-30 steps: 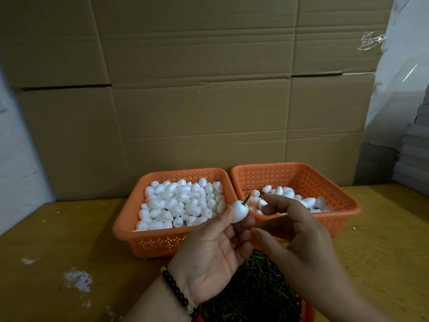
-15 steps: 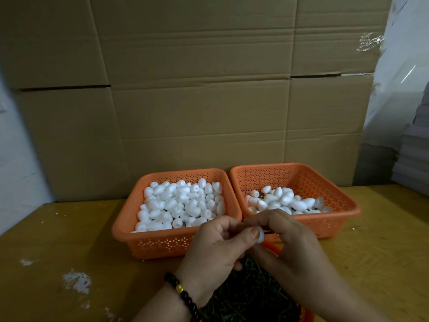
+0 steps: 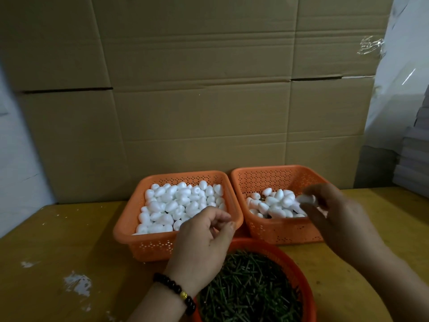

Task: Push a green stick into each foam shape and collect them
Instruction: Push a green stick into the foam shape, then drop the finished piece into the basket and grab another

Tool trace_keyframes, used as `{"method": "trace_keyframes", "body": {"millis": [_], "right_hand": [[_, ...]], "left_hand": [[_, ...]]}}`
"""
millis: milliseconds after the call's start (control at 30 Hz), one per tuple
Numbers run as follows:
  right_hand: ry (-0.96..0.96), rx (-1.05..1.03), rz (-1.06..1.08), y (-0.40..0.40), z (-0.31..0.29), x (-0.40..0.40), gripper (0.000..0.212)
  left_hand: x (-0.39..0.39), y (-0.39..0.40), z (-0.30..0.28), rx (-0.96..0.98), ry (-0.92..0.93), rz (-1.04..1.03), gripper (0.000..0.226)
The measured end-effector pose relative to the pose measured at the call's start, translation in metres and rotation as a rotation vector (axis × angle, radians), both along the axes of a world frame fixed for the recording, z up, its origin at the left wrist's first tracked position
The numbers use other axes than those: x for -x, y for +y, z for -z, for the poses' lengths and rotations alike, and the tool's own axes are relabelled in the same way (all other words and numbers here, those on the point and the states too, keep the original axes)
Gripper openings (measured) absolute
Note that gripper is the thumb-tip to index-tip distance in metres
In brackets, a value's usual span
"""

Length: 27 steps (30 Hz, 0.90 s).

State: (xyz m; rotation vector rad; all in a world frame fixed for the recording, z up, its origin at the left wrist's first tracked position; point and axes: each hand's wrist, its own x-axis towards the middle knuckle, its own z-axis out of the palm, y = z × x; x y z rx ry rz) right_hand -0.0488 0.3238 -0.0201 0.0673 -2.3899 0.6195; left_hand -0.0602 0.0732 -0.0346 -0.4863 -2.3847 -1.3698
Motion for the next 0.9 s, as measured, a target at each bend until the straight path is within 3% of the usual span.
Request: {"method": "trace_keyframes", "body": {"millis": [100,267,400,567,733,867,900], "right_hand": [[-0.001,-0.06,0.143,0.014,0.011,0.01,0.023],[-0.007,-0.123,0.185,0.025,0.024,0.02,0.023],[-0.099,-0.141,0.19,0.03,0.025,0.023,0.025],[-0.217,-0.281,0.19,0.026,0.021,0.019,0.046],[-0.12,-0.247,-0.003,-0.008,-0.003,-0.003,0.043],[-0.351,-0.373,-0.29,-0.044,-0.01,-0.026,0.023],[-0.417,-0.418,-0.34,-0.052,-0.008,-0.029,0.026]], "left_hand": [[0.006,-0.007,0.002,0.165,0.154,-0.122,0.009],[0.013,-0.011,0.006,0.326,0.233,-0.212,0.013],[0.015,-0.012,0.008,0.384,0.233,-0.222,0.019],[0.018,-0.014,0.012,0.459,0.18,-0.194,0.03],[0.028,-0.02,0.009,0.539,0.127,-0.21,0.027],[0.051,-0.026,-0.004,0.649,-0.105,-0.187,0.026],[0.058,-0.028,-0.008,0.67,-0.188,-0.178,0.026]]}}
